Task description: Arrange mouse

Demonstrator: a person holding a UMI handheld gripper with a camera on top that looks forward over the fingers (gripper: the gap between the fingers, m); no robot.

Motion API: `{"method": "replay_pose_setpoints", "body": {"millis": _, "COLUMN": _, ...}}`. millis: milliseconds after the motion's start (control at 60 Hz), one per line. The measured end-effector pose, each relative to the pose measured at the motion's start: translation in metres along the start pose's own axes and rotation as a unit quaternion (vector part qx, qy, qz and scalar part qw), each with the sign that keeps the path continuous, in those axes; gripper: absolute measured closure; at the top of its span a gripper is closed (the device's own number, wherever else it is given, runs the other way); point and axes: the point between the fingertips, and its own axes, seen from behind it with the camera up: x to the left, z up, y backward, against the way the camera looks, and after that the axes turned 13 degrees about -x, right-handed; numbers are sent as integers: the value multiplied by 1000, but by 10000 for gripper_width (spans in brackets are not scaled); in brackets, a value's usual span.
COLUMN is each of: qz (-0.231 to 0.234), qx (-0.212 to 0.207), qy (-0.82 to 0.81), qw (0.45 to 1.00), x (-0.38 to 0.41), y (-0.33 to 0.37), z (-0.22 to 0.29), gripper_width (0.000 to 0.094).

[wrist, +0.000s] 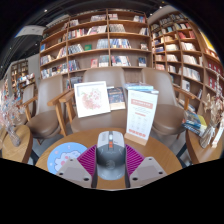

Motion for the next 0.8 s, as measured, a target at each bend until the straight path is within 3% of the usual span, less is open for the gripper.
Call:
{"method": "replay_pose_setpoints", "body": {"millis": 100, "qz": 25, "qx": 2, "qy": 7, "qw": 1000, "x": 59, "y": -13, "z": -1, "gripper_width": 570}}
{"method": "replay_pose_setpoints", "body": {"millis": 233, "qz": 53, "qx": 27, "qy": 12, "qw": 998, "x": 123, "y": -29, "z": -38, "gripper_width": 569}}
{"method": "replay_pose_setpoints", "body": {"millis": 450, "qz": 55, "qx": 85, "qy": 4, "qw": 995, "x": 167, "y": -48, "z": -112, "gripper_width": 567}}
{"method": "replay_pose_setpoints", "body": {"millis": 517, "qz": 48, "qx": 63, "qy": 30, "qw": 996, "x": 167, "y": -51, "z": -110, "gripper_width": 556}}
{"method": "replay_pose_setpoints", "body": {"millis": 667, "qz": 45, "qx": 52, "qy": 30, "qw": 997, "x": 170, "y": -51, "z": -113, "gripper_width": 406}}
{"method": "replay_pose_setpoints", "body": {"millis": 750, "qz": 47, "qx": 54, "qy": 36, "qw": 997, "x": 172, "y": -50, "z": -111, "gripper_width": 72}}
{"method": "replay_pose_setpoints", "body": {"millis": 800, "qz": 44, "qx": 50, "qy": 36, "qw": 997, "x": 170, "y": -44, "z": -106, "gripper_width": 109}}
